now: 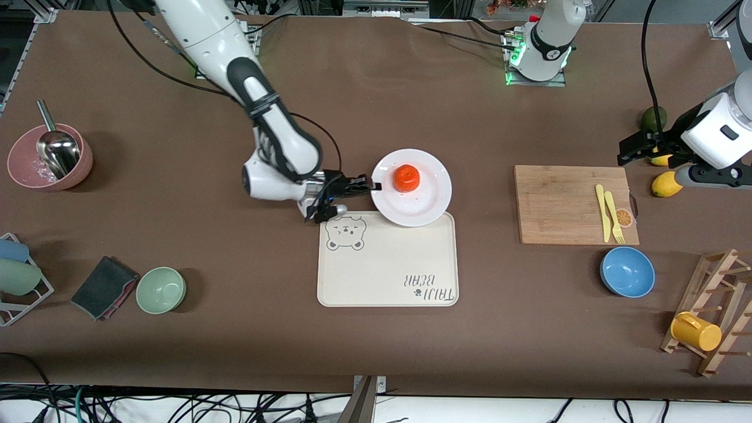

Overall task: Place orange and plate with both arms
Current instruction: 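Slide the plate with the right gripper onto the bear tray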

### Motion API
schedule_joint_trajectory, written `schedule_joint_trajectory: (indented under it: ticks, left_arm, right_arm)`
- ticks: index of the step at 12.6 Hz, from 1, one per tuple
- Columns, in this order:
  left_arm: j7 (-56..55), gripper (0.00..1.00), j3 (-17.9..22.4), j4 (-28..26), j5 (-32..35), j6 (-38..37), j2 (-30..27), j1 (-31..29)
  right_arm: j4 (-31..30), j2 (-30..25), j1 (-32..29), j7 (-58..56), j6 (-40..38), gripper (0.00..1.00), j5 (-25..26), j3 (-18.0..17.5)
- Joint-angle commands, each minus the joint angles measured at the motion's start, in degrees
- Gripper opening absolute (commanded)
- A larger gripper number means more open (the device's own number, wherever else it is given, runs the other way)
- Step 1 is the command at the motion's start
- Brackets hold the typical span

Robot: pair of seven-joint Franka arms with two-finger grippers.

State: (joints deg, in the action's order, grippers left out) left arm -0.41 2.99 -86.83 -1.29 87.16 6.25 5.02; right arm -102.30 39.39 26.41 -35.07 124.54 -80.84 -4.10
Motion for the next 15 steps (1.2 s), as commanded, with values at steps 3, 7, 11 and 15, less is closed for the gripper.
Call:
schedule_joint_trajectory:
  ticks: [3,7,11,15]
  left_arm:
    - [1.46,1.00,0.43,0.61,-1.44,-1.11,-0.18,-0.01]
    - [1.46,1.00,0.35,0.78,-2.14,-1.11,-0.18,0.08]
    - [1.72,1.00,0.61,0.79,-2.14,-1.11,-0.18,-0.44]
    - [1.72,1.00,0.43,0.87,-2.14,-1.11,0.43,-2.29]
  right_arm:
    - [11.46,6.28,-7.25,-1.84,-6.33,0.00,0.07,0.06]
    - [27.73,18.60,-4.97,-1.14,1.28,0.00,0.15,0.15]
    - [30.14,21.08,-4.43,-0.96,4.83,0.00,4.01,0.24]
    - [30.14,19.51,-3.82,0.26,6.24,1.00,15.66,0.67]
